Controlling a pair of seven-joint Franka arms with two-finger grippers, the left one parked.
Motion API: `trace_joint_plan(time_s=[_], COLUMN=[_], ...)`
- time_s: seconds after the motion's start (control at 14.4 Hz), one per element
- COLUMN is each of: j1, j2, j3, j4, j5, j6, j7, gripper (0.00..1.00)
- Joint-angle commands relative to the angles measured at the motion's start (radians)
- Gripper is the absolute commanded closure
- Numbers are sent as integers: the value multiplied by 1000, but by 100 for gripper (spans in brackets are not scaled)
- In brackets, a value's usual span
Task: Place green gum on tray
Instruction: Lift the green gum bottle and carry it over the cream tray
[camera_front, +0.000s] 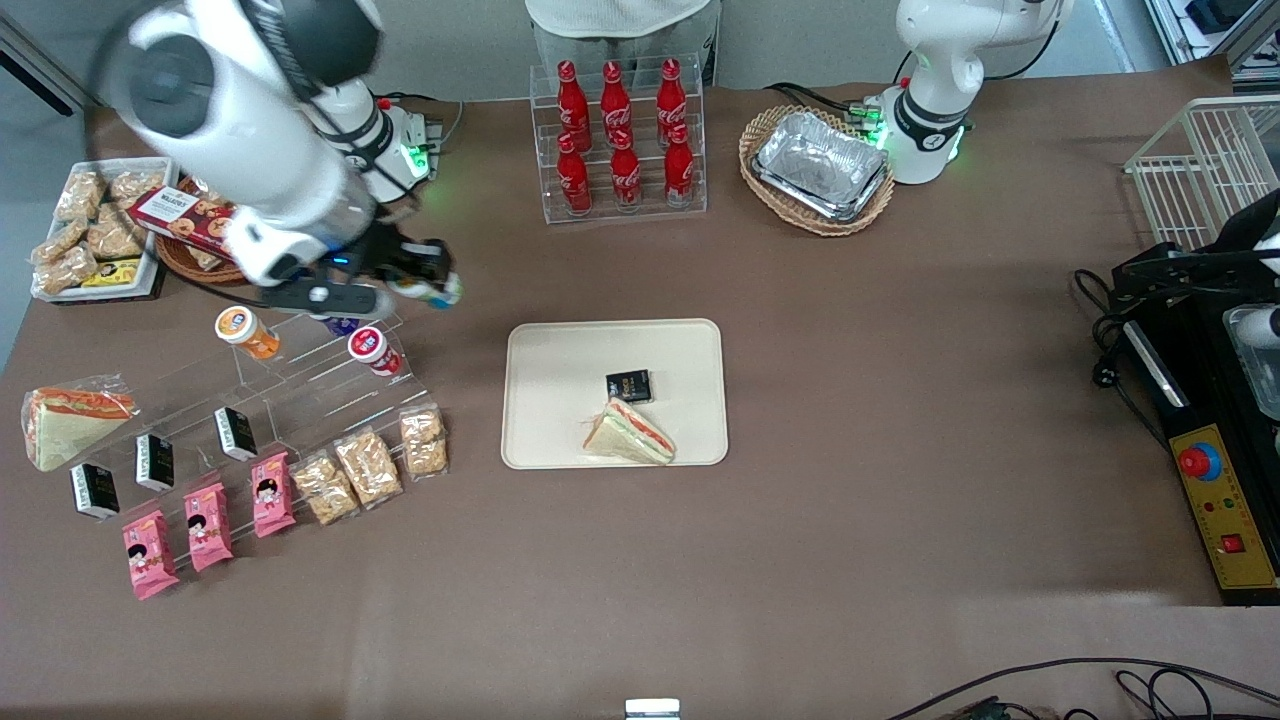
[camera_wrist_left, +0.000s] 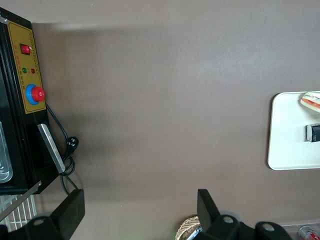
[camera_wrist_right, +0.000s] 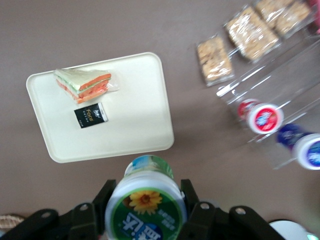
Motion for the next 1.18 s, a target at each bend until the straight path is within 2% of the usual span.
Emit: trace_joint_plan(time_s=[0.0, 0.14, 0.28, 0.42, 0.9, 1.11], j1=[76, 110, 127, 141, 192, 192], j2=[-17, -13, 9, 46, 227, 257], j3=[-9, -11, -9, -9, -11, -11], j4=[-246, -364, -470, -535, -544, -544], j5=[23, 21, -21, -37, -38, -40], j6=[267, 438, 584, 702, 917, 945], j7=[113, 140, 142, 162, 228, 230], gripper=[77, 77, 77, 77, 77, 77])
